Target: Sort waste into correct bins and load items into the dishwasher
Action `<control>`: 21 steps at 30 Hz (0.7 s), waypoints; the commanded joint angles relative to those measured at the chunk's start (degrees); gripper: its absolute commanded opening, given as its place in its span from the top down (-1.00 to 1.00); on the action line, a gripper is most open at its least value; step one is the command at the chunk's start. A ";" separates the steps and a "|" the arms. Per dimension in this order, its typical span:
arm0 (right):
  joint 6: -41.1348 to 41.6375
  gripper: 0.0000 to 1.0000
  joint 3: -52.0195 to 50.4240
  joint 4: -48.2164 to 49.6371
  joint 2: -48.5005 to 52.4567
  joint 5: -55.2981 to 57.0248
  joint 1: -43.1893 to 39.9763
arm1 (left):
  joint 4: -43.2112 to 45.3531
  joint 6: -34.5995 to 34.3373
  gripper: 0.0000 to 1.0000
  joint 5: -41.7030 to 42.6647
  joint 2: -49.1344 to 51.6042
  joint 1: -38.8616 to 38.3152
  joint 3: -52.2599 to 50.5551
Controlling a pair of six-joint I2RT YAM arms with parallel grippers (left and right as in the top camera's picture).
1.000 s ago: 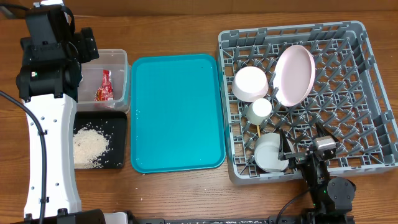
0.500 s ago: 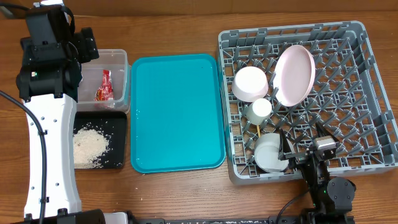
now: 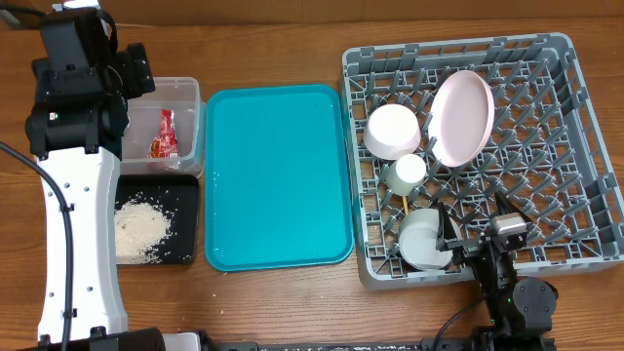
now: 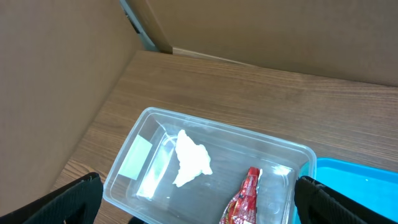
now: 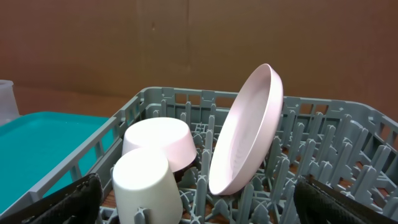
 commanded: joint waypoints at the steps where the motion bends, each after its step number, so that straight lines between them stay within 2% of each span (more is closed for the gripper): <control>1: 0.24 -1.00 -0.59 0.44 -0.57 0.02 0.00 | 0.22 -0.63 -1.00 0.22 0.31 -0.07 0.76; 14: 0.24 -1.00 -0.59 0.44 -0.57 0.02 0.00 | 0.22 -0.63 -1.00 0.22 -0.59 -0.17 0.76; 21: 0.24 -1.00 -0.59 0.44 -0.57 0.02 0.00 | 0.22 -0.63 -1.00 0.22 -5.99 -2.67 0.76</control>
